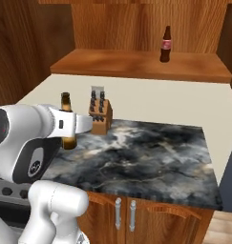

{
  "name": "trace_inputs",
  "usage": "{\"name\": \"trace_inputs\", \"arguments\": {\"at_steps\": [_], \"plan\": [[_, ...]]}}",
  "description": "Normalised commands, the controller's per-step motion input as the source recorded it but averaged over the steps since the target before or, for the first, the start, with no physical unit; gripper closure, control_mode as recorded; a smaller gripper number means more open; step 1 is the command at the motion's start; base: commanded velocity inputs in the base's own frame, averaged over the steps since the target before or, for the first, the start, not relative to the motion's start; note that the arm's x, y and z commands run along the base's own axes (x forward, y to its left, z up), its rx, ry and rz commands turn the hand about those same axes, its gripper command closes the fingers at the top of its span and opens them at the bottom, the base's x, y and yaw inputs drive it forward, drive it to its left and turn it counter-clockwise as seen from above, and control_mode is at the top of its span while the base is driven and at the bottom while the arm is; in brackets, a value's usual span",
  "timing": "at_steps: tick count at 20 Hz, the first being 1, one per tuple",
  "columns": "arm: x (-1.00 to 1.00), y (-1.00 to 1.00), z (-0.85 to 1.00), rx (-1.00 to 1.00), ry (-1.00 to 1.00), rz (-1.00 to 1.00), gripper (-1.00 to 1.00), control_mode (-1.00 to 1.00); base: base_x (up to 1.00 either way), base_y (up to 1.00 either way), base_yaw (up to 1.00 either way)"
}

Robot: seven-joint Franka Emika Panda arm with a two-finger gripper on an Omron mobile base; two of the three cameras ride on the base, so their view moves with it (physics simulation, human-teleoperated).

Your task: Pick the bottled drink, beer, bottled water from the counter and place them in the open cabinet.

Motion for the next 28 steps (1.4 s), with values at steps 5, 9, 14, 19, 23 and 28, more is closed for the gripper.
{"name": "trace_inputs", "arguments": {"at_steps": [5,9,14,19,23,28], "plan": [[0.0,0.0,0.0,0.0,0.0,0.0,1.0,1.0,0.15,-0.14,0.13],[0.0,0.0,0.0,0.0,0.0,0.0,1.0,1.0,0.12,-0.09,0.01],[0.14,-0.05,0.08,0.0,-0.04,0.0,1.0,-1.0,0.04,-0.02,0.0],[0.04,-0.07,0.44,0.0,-0.18,0.0,1.0,-1.0,0.0,0.0,0.0],[0.04,0.0,0.54,0.0,-0.06,0.0,1.0,-1.0,0.0,0.0,0.0],[0.0,-0.07,0.63,0.0,0.11,-0.03,1.0,-1.0,0.0,0.0,0.0]]}}
